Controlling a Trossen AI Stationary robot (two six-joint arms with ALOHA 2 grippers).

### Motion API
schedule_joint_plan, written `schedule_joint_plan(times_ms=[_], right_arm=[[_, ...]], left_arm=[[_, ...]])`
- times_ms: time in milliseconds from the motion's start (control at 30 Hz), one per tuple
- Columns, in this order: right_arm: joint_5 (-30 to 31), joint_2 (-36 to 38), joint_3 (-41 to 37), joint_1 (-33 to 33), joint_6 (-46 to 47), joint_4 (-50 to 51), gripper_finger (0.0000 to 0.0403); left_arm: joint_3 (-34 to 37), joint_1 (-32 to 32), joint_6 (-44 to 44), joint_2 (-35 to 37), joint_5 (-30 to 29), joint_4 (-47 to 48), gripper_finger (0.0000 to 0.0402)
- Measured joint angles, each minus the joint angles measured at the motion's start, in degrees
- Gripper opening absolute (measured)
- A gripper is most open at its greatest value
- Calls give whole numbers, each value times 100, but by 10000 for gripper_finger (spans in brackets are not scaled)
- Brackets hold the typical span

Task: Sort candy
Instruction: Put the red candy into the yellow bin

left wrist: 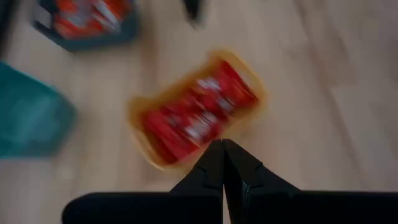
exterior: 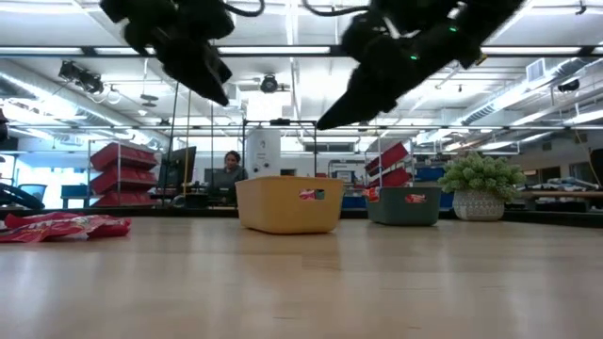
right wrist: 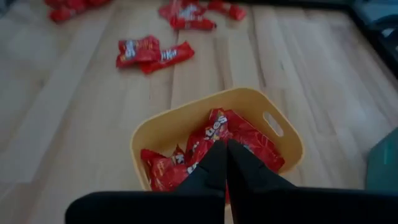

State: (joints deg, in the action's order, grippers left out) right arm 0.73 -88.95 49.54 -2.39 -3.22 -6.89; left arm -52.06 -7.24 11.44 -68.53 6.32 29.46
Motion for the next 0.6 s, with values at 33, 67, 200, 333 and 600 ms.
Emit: schedule_joint_plan(times_ms=[33, 67, 200, 333, 600], right_arm=[[0, 124, -205, 0, 47, -215, 0], [2, 230, -379, 0, 71, -388, 0], [9, 597, -830, 0, 129, -793, 0], [9, 822, -949, 0, 29, -811, 0], [11, 850, -958, -4, -345, -853, 0]], left_arm=[[-72, 127, -176, 0, -23, 263, 0], [-144, 241, -380, 0, -43, 534, 0], [-253, 682, -1560, 0, -72, 1390, 0], [-150, 1205, -2934, -2, -71, 1879, 0], [569, 2223, -4940, -4, -162, 1371, 0]])
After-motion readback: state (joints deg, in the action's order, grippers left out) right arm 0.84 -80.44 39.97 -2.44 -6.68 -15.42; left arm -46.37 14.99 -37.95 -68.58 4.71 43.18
